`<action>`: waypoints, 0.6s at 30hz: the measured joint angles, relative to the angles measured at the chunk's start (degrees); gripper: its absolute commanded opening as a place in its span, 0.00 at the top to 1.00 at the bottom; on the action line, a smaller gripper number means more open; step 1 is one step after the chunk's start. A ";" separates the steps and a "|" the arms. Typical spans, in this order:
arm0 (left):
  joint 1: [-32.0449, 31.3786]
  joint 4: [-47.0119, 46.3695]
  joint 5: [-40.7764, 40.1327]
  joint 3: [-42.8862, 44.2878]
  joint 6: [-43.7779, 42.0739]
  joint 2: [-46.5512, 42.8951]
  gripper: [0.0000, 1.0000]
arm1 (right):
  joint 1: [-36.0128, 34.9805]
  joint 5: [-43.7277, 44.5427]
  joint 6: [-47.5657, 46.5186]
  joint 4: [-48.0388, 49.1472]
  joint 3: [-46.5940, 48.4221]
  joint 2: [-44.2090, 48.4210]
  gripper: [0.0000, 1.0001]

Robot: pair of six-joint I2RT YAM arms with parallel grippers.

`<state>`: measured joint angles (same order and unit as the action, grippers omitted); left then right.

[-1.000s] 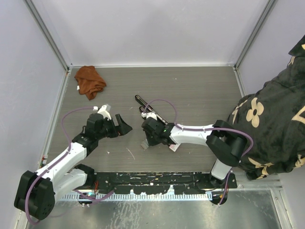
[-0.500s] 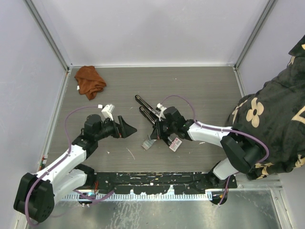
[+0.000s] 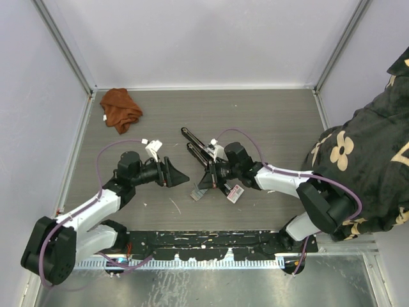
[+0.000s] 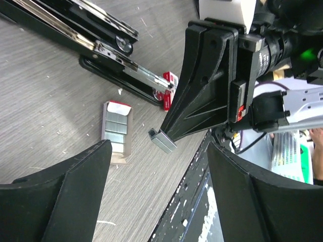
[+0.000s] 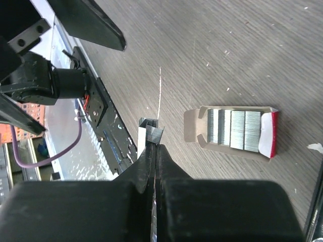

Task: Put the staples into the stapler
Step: Pick up the staple from the staple box.

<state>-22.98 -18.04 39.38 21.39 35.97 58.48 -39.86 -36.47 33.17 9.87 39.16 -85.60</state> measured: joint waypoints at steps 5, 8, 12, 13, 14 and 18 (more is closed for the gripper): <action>-2.89 -3.34 1.51 0.00 1.86 4.15 0.31 | -0.02 -2.78 -0.02 2.25 -1.03 0.09 0.99; -4.17 -5.40 2.03 0.00 2.62 6.08 0.32 | -0.02 -2.23 -0.44 1.95 -1.01 0.24 1.00; -4.72 -4.68 0.39 0.00 2.34 7.10 0.32 | -0.02 2.21 -1.66 -1.90 -0.15 -0.63 0.99; -4.72 -4.04 -0.44 0.00 2.12 7.08 0.32 | -0.02 3.30 -1.84 -2.47 0.02 -1.16 0.99; -4.72 -3.48 -1.09 0.02 2.05 7.08 0.32 | -0.02 4.26 -1.97 -2.97 0.15 -1.77 0.99; -4.72 -0.85 -3.28 0.00 1.51 6.03 0.32 | -0.46 7.80 -3.15 -6.16 0.48 -3.96 0.99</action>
<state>-27.70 -18.90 36.10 21.39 37.47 64.51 -40.32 -28.67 30.02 3.70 39.64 -89.56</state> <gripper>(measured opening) 0.680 0.028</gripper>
